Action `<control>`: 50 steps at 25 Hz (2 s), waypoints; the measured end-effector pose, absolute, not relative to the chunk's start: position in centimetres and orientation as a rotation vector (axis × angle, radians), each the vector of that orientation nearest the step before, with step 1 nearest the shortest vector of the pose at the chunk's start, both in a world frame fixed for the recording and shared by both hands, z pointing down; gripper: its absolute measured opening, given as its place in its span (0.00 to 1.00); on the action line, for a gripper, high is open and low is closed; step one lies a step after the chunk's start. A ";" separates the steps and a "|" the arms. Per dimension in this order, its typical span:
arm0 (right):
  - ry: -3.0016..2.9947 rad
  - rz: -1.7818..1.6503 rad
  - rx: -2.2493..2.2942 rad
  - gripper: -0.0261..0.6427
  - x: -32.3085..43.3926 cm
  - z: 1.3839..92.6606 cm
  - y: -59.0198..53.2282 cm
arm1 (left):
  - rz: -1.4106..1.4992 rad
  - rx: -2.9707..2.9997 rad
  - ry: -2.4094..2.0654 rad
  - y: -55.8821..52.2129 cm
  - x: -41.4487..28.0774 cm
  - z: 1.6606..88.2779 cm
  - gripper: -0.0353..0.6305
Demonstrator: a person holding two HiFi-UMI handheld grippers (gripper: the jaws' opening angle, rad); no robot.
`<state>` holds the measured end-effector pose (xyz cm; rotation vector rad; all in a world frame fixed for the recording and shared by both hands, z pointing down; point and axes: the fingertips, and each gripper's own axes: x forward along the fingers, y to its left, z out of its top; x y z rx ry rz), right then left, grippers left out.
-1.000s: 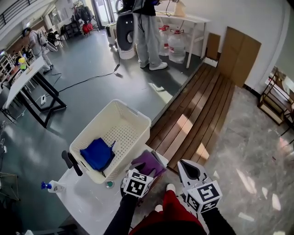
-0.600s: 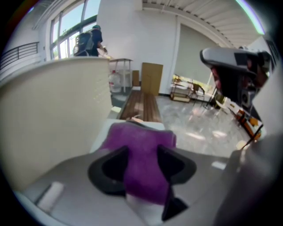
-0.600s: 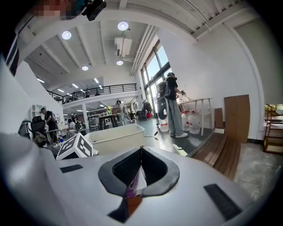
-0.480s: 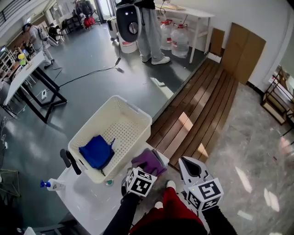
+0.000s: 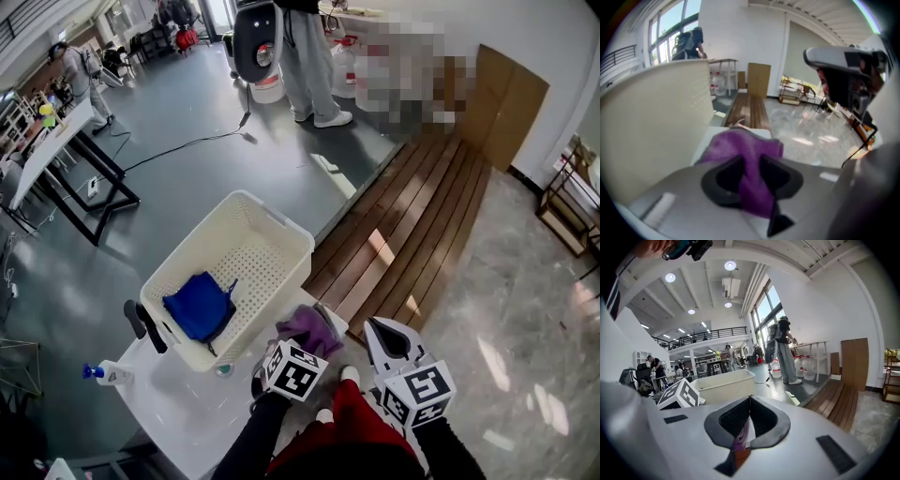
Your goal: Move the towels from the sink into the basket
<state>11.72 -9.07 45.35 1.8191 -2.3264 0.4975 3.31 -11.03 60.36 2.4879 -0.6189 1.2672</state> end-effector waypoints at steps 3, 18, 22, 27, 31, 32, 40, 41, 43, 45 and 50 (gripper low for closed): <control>-2.327 0.500 1.814 0.05 11.6 45.4 -9.1 | 1.260 2.492 -0.610 -10.9 3.5 60.4 0.22; -2.296 0.500 1.838 0.05 11.0 44.9 -8.0 | 1.116 2.589 -0.661 -9.9 3.4 58.3 0.16; -2.290 0.492 1.849 0.05 10.7 44.6 -7.5 | 1.038 2.626 -0.691 -9.4 3.3 56.6 0.16; -2.281 0.471 1.871 0.05 10.5 44.1 -6.6 | 0.924 2.684 -0.744 -8.9 2.8 53.4 0.16; -2.281 0.439 1.890 0.05 10.6 43.1 -5.9 | 0.822 2.746 -0.792 -8.6 2.4 50.0 0.16; -2.283 0.430 1.892 0.05 10.5 42.9 -5.8 | 0.799 2.762 -0.804 -8.5 2.3 49.1 0.16; -2.328 0.372 1.870 0.05 8.5 41.3 -4.9 | 0.660 2.841 -0.903 -8.1 0.4 43.1 0.16; -2.336 0.365 1.866 0.05 8.1 41.0 -4.9 | 0.647 2.850 -0.916 -8.1 0.1 42.5 0.16; -2.351 0.352 1.859 0.05 7.4 40.5 -4.8 | 0.621 2.864 -0.944 -8.0 -0.4 41.4 0.16; -2.365 0.342 1.853 0.05 6.7 40.1 -4.9 | 0.592 2.877 -0.973 -7.9 -1.1 40.4 0.16; -2.388 0.319 1.826 0.05 4.8 39.3 -4.9 | 0.509 2.903 -1.055 -7.9 -3.2 37.8 0.16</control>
